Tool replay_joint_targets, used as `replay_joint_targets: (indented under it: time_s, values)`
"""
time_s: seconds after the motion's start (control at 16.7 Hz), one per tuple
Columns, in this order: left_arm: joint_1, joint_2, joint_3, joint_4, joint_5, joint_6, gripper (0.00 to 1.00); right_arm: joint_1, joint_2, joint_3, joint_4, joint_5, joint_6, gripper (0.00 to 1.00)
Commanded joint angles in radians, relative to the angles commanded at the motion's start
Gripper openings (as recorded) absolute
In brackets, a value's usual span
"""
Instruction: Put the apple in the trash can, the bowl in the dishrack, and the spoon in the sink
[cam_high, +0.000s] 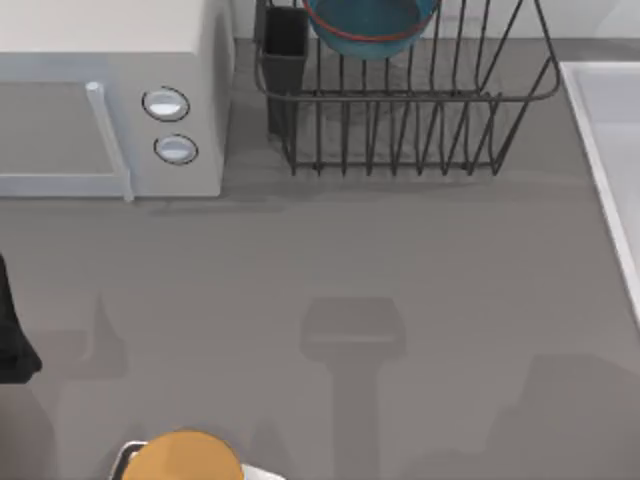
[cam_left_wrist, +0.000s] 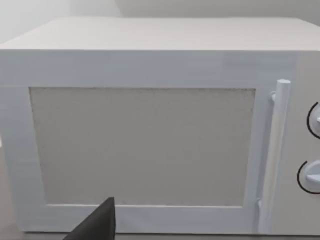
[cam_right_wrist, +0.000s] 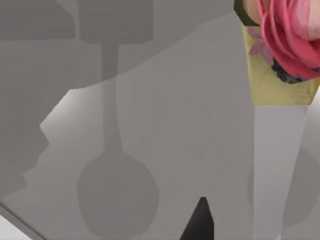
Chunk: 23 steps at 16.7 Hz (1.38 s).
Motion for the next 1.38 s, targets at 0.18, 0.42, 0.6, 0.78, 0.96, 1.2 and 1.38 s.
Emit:
replay_joint_targets:
  time_s: [0.18, 0.42, 0.6, 0.78, 0.96, 1.2, 1.38]
  values:
    - [0.000, 0.000, 0.000, 0.000, 0.000, 0.000, 1.00, 0.027, 0.159, 0.189, -0.072, 0.003, 0.013, 0.00]
    - [0.000, 0.000, 0.000, 0.000, 0.000, 0.000, 1.00, 0.075, 0.433, 0.577, -0.194, 0.007, 0.049, 0.00]
    - [0.000, 0.000, 0.000, 0.000, 0.000, 0.000, 1.00, 0.116, 0.658, 0.921, -0.294, 0.009, 0.091, 0.00]
    - [0.000, 0.000, 0.000, 0.000, 0.000, 0.000, 1.00, 0.156, 0.869, 1.247, -0.384, 0.011, 0.142, 0.00]
    - [0.000, 0.000, 0.000, 0.000, 0.000, 0.000, 1.00, 0.194, 1.047, 1.518, -0.454, 0.014, 0.194, 0.00]
    - [0.000, 0.000, 0.000, 0.000, 0.000, 0.000, 1.00, 0.233, 1.204, 1.754, -0.507, 0.018, 0.252, 0.00]
    - [0.000, 0.000, 0.000, 0.000, 0.000, 0.000, 1.00, 0.247, 1.249, 1.822, -0.520, 0.021, 0.273, 0.00]
